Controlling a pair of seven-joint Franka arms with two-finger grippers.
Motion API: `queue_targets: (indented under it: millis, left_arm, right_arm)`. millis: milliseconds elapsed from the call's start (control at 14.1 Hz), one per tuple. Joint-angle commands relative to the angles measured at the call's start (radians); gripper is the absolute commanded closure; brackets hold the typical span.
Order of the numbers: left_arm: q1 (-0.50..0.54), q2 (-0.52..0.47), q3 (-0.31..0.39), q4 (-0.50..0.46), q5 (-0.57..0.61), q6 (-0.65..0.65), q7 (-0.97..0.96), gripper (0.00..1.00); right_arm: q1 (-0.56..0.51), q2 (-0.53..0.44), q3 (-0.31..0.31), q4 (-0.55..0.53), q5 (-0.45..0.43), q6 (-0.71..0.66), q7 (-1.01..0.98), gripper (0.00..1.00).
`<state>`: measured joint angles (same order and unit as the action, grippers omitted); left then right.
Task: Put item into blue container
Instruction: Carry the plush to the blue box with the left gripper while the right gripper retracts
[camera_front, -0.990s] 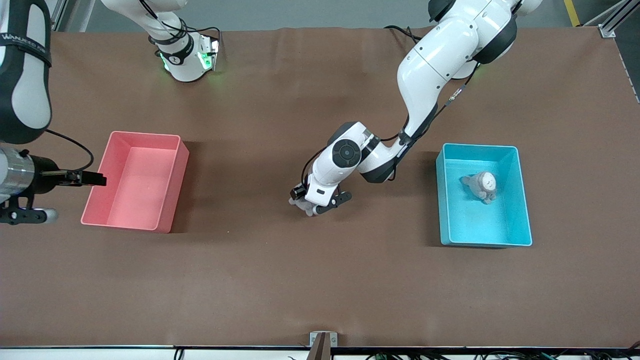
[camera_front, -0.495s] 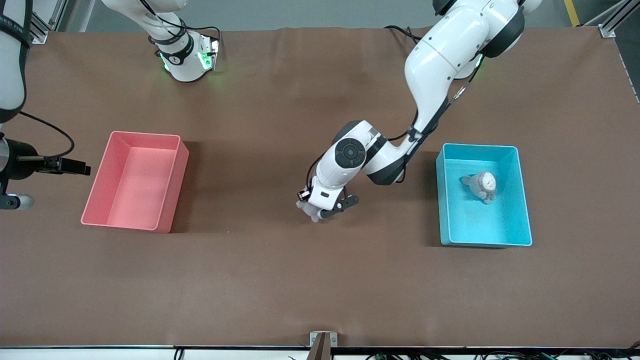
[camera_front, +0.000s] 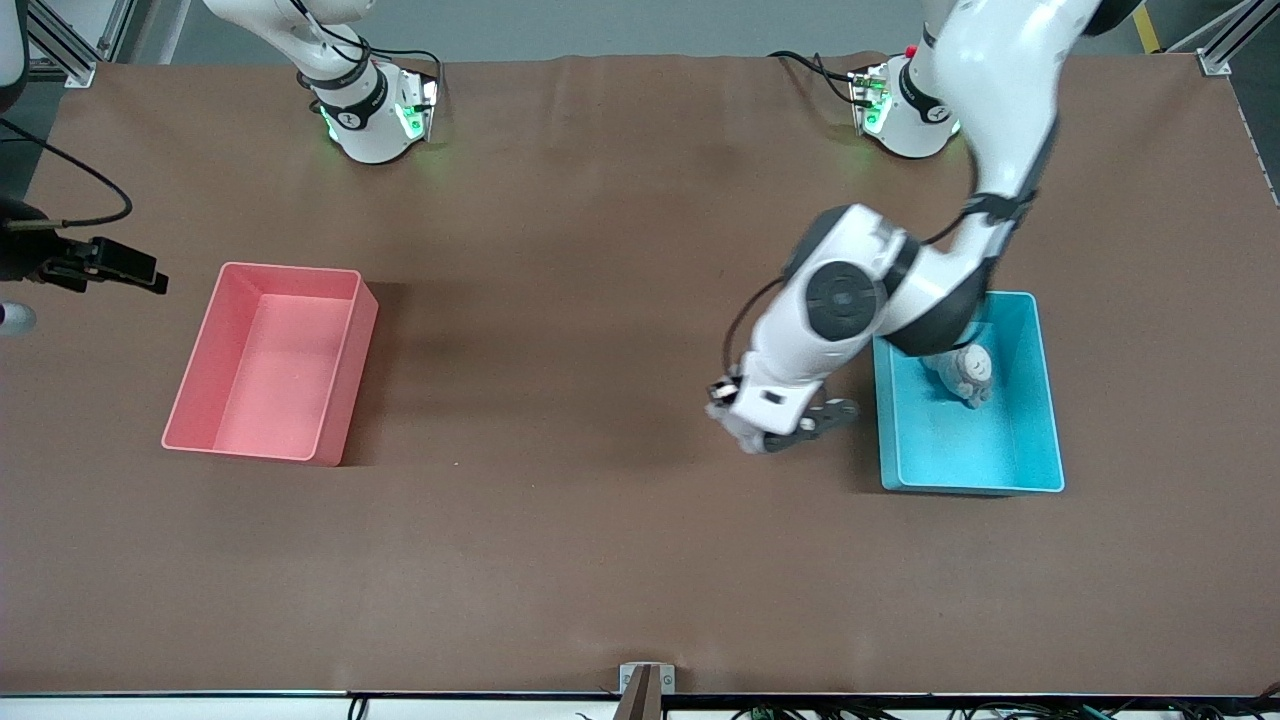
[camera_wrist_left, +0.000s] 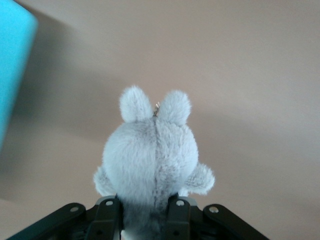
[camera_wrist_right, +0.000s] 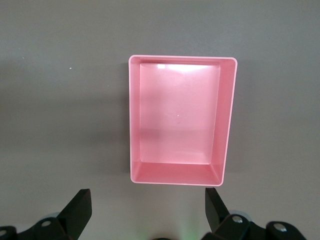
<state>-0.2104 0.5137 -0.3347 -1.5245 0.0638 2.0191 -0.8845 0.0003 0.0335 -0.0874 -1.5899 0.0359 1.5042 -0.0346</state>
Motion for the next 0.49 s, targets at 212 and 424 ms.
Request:
queue_targets:
  millis: [212, 424]
  left_arm:
    - [0.284, -0.248, -0.007, -0.319, 0.011, 0.02, 0.332, 0.68]
    - [0.371, -0.213, -0.007, -0.338, 0.066, 0.055, 0.41, 0.68]
  right_arm:
    - [0.004, -0.093, 0.005, -0.084, -0.025, 0.031, -0.002, 0.0]
    - [0.001, -0.109, 0.003, -0.082, -0.025, 0.03, -0.007, 0.0]
